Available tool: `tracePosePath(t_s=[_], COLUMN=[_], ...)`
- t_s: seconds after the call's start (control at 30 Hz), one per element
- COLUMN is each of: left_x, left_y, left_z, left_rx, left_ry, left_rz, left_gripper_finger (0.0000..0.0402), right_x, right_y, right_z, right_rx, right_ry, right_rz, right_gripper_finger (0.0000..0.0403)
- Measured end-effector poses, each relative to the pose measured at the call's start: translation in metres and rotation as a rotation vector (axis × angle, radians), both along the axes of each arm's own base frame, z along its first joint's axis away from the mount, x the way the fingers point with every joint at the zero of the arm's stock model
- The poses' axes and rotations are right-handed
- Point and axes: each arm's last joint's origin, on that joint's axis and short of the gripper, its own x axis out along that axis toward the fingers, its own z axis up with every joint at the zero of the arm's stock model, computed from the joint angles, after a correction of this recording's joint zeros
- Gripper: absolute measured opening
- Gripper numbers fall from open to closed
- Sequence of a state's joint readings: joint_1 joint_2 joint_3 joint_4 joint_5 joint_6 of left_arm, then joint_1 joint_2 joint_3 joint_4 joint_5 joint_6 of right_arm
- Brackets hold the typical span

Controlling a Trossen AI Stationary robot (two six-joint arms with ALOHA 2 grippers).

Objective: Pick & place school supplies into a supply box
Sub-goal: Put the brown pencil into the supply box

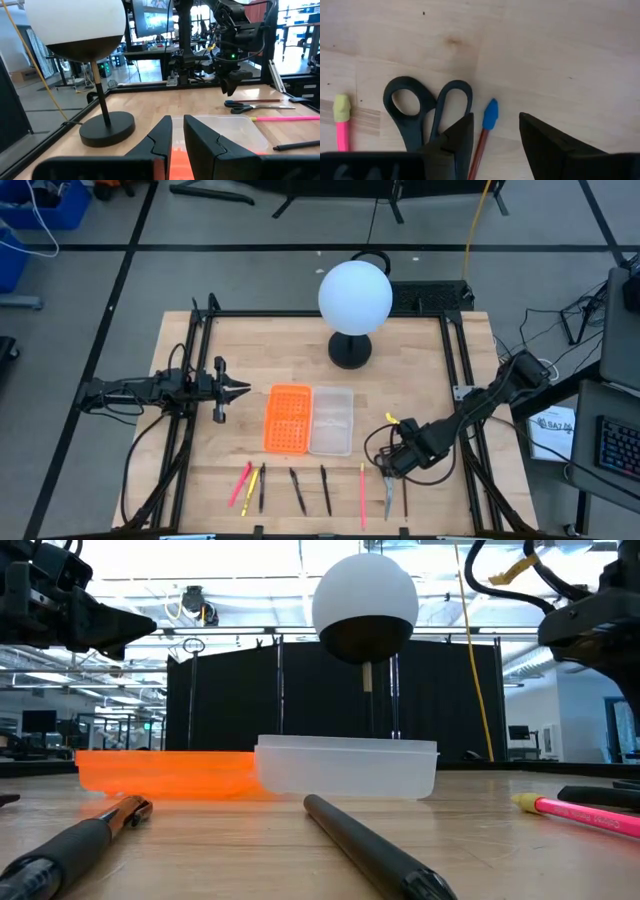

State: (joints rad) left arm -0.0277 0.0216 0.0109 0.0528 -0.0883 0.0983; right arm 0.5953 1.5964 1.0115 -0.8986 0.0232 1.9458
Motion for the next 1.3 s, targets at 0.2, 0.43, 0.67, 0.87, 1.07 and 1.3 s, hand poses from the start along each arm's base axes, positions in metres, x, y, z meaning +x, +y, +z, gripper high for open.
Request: tracePosePath(t_s=[0.2, 0.43, 0.67, 0.87, 1.07, 1.3], left_x=[0.0, 0.0, 0.0, 0.0, 0.0, 0.0], left_y=[0.0, 0.0, 0.0, 0.0, 0.0, 0.0], left_z=[0.0, 0.0, 0.0, 0.0, 0.0, 0.0], left_rx=[-0.021, -0.021, -0.031, -0.032, -0.032, -0.032], left_ry=[-0.001, -0.001, -0.002, -0.002, -0.003, -0.003], left_rz=[-0.001, -0.001, -0.001, -0.003, -0.003, -0.004], left_gripper_finger=[0.0058, 0.0058, 0.0058, 0.0058, 0.0058, 0.0058], right_x=[-0.002, 0.0, 0.002, 0.004, 0.004, 0.007], right_y=[0.001, 0.003, 0.004, 0.006, 0.006, 0.008], right_z=[-0.001, -0.003, -0.01, -0.018, -0.018, -0.03], right_rx=[-0.011, -0.005, -0.017, -0.009, -0.01, -0.027], right_ry=[0.012, 0.006, 0.023, 0.058, 0.057, 0.081], right_rz=[0.003, -0.014, -0.002, 0.015, 0.018, 0.022], right_gripper_finger=[0.0147, 0.0146, 0.0146, 0.0146, 0.0146, 0.0146])
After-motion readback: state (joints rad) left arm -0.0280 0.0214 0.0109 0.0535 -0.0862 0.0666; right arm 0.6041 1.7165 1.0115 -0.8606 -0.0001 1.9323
